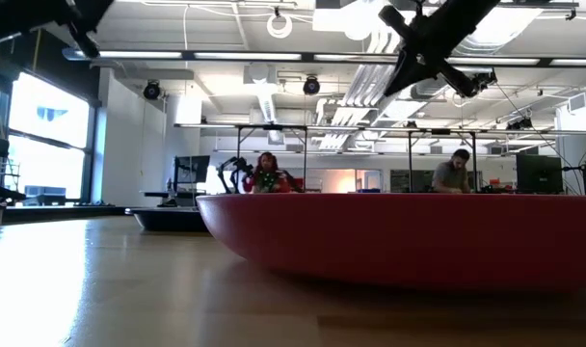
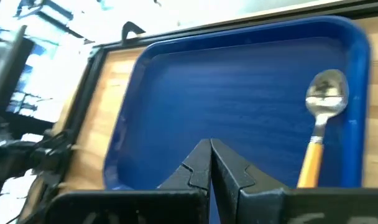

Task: Pick and place plate/cup/fork/spoon on tray
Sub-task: Put the green glass on the blue serving tray

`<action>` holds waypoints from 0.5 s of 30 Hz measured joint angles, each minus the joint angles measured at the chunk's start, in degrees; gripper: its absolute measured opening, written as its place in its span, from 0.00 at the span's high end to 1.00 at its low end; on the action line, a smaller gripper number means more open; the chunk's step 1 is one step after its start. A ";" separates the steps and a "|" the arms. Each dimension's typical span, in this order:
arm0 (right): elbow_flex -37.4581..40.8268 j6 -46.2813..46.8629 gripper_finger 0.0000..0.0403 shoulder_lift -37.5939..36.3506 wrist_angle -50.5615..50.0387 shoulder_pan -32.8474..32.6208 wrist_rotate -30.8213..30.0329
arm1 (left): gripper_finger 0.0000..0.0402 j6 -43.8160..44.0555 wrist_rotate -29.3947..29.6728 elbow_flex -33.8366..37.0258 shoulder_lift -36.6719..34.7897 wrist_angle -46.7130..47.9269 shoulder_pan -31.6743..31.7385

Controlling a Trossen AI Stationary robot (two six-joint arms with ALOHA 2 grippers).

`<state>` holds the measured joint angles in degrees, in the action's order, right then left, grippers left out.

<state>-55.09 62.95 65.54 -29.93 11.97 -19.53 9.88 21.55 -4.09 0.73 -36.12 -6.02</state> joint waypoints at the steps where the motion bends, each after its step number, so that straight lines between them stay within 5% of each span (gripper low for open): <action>1: 0.00 -0.30 1.00 0.00 0.95 -0.56 0.00 | 0.58 -0.88 -1.55 -0.83 0.00 0.06 0.00; 6: 0.00 -3.29 1.00 0.00 5.17 -2.27 -0.03 | 0.58 -4.54 -7.09 -9.44 2.69 11.91 0.00; 15: 0.00 -5.91 1.00 0.00 6.18 -2.75 0.73 | 0.58 -3.55 -14.09 -33.35 16.67 61.04 -0.02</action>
<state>-55.09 57.04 65.54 -23.75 9.21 -18.80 6.33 7.46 -37.43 17.40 24.92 -6.04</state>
